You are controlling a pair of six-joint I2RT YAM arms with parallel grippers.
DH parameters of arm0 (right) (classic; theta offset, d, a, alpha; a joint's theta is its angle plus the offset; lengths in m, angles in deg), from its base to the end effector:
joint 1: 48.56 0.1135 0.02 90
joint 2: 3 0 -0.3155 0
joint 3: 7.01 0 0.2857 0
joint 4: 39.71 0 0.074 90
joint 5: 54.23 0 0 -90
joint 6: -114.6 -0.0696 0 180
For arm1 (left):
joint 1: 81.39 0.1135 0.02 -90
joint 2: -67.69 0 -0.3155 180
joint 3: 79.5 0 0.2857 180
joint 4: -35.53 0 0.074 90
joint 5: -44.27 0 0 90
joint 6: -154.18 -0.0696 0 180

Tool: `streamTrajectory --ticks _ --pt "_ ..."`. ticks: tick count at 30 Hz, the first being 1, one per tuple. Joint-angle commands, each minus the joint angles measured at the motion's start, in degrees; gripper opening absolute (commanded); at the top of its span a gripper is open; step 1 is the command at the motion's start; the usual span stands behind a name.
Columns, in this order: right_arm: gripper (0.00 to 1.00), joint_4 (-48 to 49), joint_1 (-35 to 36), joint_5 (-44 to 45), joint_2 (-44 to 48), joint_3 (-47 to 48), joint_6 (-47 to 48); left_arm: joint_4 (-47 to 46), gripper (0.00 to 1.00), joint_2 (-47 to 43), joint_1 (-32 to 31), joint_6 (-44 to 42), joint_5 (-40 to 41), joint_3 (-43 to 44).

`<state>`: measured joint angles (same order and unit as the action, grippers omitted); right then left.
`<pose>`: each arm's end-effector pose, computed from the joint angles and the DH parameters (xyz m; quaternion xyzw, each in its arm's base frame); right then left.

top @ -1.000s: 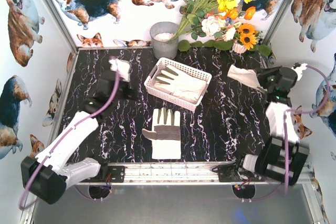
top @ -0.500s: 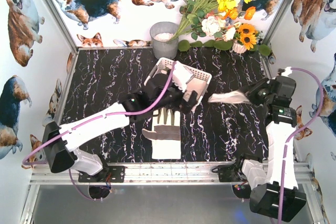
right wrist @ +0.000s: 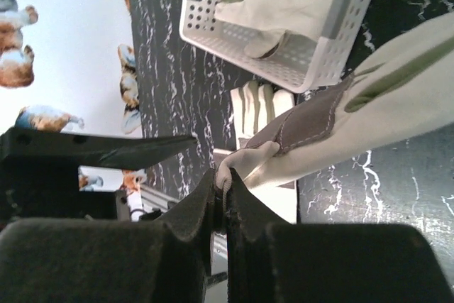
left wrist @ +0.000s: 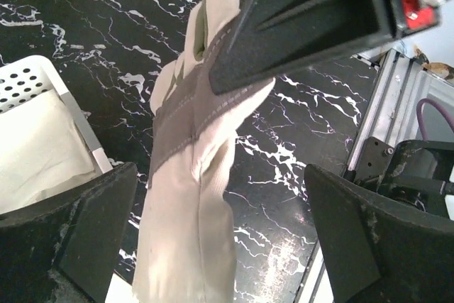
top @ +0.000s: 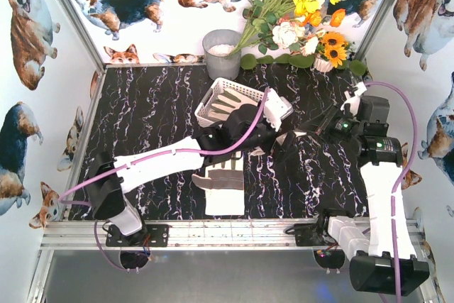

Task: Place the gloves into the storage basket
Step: Pair the glove with the glove.

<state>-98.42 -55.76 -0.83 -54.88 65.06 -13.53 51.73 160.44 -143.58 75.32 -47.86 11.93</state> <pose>0.1987 0.0167 0.3794 0.2037 0.8417 0.3825 0.3220 0.2112 -0.4060 0.3788 0.3574 0.7230 -0.3650 0.4652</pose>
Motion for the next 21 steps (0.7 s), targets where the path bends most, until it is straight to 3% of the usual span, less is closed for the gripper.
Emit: streamTrajectory --ticks 1,8,15,21 --pt "0.00 -0.41 1.42 -3.22 1.16 3.25 0.35 -2.19 0.94 1.44 -0.19 1.34 0.64 2.94" --pt "0.00 -0.52 1.52 -4.05 1.95 2.64 0.12 0.48 0.53 6.19 -0.77 0.91 4.48 5.43" --pt "0.00 0.07 1.61 -4.39 1.18 2.91 0.18 0.29 0.37 8.12 -1.00 1.87 4.00 6.28" --pt "0.00 -0.14 1.62 -4.98 0.07 3.40 1.87 0.14 0.02 7.20 -1.09 3.35 5.07 5.45"
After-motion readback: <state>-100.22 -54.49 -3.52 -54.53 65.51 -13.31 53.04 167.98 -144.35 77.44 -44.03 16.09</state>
